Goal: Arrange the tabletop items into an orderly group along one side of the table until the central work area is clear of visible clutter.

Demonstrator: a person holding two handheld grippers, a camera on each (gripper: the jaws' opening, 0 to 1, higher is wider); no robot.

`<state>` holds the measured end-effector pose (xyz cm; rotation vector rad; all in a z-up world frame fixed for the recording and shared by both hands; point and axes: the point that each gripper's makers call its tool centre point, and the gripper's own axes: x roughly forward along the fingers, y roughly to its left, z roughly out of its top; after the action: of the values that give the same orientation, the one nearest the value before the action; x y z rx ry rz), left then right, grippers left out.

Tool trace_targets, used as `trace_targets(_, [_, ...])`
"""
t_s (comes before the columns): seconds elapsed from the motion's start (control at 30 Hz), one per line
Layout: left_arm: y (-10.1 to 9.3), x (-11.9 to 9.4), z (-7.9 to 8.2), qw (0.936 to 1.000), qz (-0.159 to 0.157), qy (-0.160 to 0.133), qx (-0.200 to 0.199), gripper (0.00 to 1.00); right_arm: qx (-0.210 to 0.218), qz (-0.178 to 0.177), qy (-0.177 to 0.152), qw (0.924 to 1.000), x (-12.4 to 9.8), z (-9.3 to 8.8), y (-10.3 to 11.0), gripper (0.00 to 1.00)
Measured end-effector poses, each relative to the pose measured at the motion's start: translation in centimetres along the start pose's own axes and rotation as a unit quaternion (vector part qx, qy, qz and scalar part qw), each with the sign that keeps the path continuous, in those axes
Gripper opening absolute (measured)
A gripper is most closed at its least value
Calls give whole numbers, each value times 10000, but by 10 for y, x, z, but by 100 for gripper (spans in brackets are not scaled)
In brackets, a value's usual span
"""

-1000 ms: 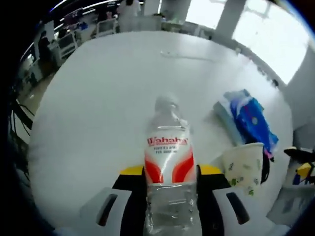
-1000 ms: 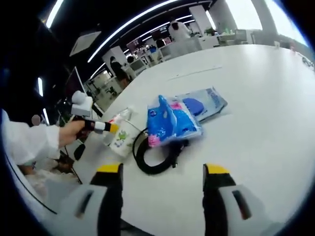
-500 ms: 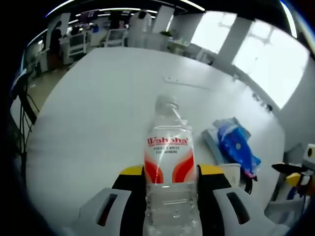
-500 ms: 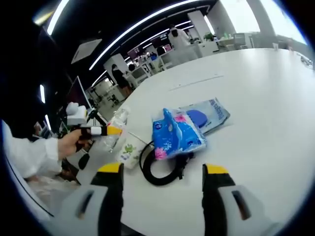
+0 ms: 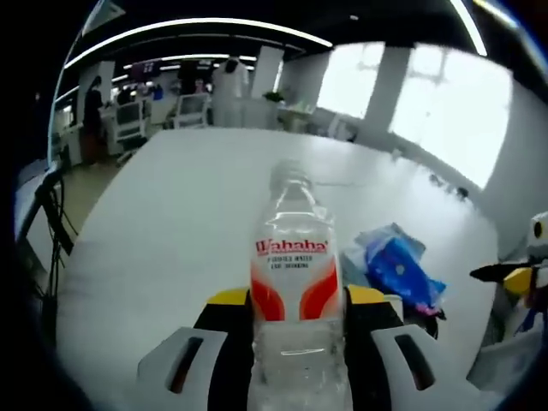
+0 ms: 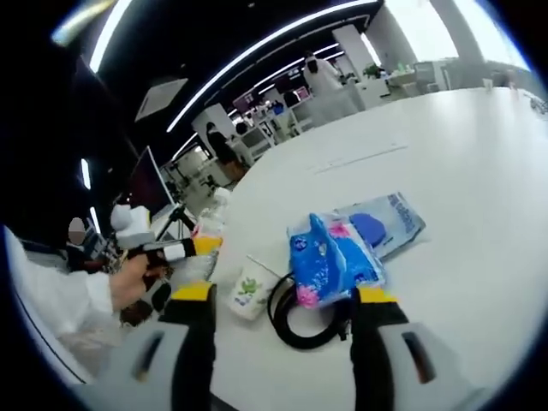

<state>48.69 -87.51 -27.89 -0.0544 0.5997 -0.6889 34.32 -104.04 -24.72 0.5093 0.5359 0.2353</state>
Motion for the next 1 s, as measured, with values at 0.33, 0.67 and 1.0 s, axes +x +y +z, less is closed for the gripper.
trace_targets(0.33, [-13, -15, 5, 9994, -66, -213, 282, 35, 156, 589, -230, 9979, 30, 30, 43, 60])
trace_targets(0.67, [-23, -33, 16, 9979, -46, -569, 307, 35, 275, 1289, -222, 9910, 63, 53, 103, 58])
trace_targets(1.0, [-30, -51, 16, 9970, -152, -650, 388, 36, 512, 1693, -277, 9838, 91, 79, 140, 55])
